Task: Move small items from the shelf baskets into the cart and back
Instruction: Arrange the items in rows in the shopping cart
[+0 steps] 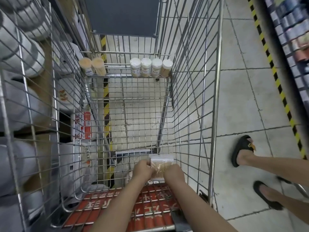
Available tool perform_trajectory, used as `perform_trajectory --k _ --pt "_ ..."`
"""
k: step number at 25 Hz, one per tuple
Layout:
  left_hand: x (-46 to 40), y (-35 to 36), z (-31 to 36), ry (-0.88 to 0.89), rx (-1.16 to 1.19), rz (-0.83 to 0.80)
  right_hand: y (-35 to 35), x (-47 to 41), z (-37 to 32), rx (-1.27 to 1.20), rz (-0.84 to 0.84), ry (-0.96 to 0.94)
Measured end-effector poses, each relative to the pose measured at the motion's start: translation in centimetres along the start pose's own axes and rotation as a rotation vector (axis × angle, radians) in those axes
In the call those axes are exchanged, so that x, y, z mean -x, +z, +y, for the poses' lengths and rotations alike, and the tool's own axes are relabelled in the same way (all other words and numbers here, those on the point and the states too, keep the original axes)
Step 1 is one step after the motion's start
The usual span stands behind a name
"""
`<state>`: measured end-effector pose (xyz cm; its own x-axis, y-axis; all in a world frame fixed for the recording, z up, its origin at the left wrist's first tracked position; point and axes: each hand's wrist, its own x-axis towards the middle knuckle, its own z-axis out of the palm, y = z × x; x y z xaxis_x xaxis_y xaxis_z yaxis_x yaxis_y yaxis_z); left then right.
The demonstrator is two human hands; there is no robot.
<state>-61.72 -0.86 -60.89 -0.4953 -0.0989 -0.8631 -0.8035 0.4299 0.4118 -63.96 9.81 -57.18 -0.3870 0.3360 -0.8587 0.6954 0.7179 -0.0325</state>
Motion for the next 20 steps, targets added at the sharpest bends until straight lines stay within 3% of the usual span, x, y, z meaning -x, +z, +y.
perform_trajectory --k 11,16,20 --pt "3.1 -3.9 -1.5 -0.014 -0.209 0.007 -2.1 3.4 0.2 0.069 -0.027 -0.094" --pt "9.9 -8.3 -1.3 0.068 -0.373 0.056 -4.4 8.9 0.7 0.285 -0.049 -0.382" --pt "18.0 -11.1 0.2 0.233 -0.481 0.218 -7.1 14.4 1.7 0.577 0.047 -0.665"
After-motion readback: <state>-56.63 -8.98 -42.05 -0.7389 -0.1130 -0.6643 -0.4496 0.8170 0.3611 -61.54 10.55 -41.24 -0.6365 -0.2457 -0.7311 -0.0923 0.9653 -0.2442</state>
